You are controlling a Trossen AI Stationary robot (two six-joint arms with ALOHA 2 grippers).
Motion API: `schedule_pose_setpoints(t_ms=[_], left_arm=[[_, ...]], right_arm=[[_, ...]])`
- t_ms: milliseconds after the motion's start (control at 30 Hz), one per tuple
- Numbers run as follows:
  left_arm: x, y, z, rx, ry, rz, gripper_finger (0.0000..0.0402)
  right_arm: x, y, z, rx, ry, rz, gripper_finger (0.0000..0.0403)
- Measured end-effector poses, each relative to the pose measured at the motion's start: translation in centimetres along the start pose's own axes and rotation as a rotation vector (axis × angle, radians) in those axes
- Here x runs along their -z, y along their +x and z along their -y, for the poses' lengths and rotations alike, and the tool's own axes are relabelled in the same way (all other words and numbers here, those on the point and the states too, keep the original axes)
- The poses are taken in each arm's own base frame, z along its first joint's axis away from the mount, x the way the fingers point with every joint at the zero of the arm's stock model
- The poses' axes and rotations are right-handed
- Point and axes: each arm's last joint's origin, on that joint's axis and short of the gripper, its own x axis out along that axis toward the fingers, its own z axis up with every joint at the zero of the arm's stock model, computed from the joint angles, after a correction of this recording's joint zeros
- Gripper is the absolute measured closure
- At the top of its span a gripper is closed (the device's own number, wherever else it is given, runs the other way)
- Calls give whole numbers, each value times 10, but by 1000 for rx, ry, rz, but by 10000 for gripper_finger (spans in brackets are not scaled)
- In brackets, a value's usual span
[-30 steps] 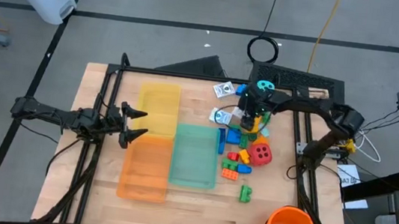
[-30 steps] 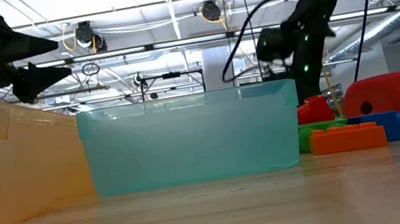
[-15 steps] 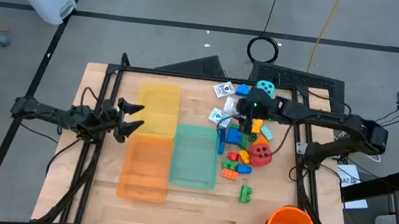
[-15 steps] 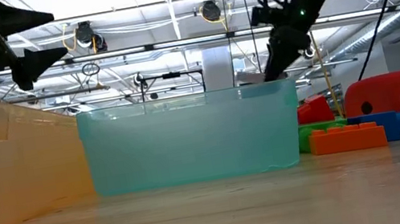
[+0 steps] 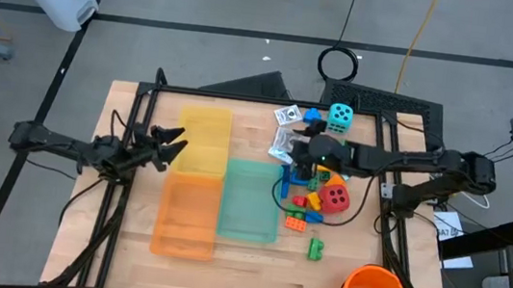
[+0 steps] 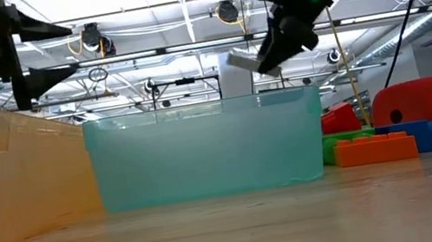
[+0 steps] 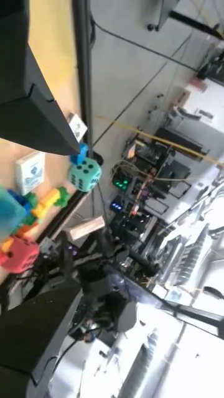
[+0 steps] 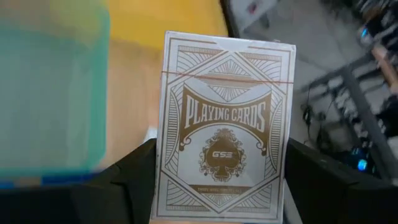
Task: Pick & Place Toys
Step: Put the brown deck of cards into the yellow bin
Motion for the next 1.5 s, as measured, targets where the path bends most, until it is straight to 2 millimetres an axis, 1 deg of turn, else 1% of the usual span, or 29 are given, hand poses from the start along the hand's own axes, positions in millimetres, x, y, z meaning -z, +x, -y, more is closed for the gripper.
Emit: schedule_pose_setpoints(t_ms=[100,167,267,367,467,600,700,767,900,1000,1133,1233,1300,1400,1500], left_arm=[[-2,11,6,23,39,-26,39],[-3,22,13,28,61,-66,39],[-4,44,25,1,112,-118,39],[-4,72,39,-46,209,-152,39],[-3,101,50,-89,257,-168,39],[3,135,61,-110,275,-194,39],[8,154,66,-110,282,-214,39],[12,164,70,-111,288,-219,39],[16,175,73,-111,313,-231,39],[20,178,74,-111,297,-236,39],[19,180,72,-90,280,-248,39],[17,181,70,-95,253,-240,39],[16,183,69,-67,223,-247,39],[15,184,67,-5,178,-285,39],[15,184,66,-5,151,-293,43]], right_arm=[[-6,0,-6,-2,-44,42,146],[-9,0,-9,-5,-75,66,145],[-16,4,-16,2,-101,114,145],[-16,9,-26,1,-156,105,145],[-22,15,-32,90,-202,125,145],[-25,22,-39,217,-282,88,145],[-26,25,-41,272,-305,68,145],[-27,23,-42,284,-304,70,145],[-29,21,-40,293,-302,85,145],[-35,17,-39,316,-298,129,145],[-40,14,-43,320,-327,168,145],[-43,11,-47,263,-340,230,145],[-45,10,-50,245,-337,266,145],[-49,12,-50,269,-333,299,145],[-49,13,-51,274,-333,307,145]])
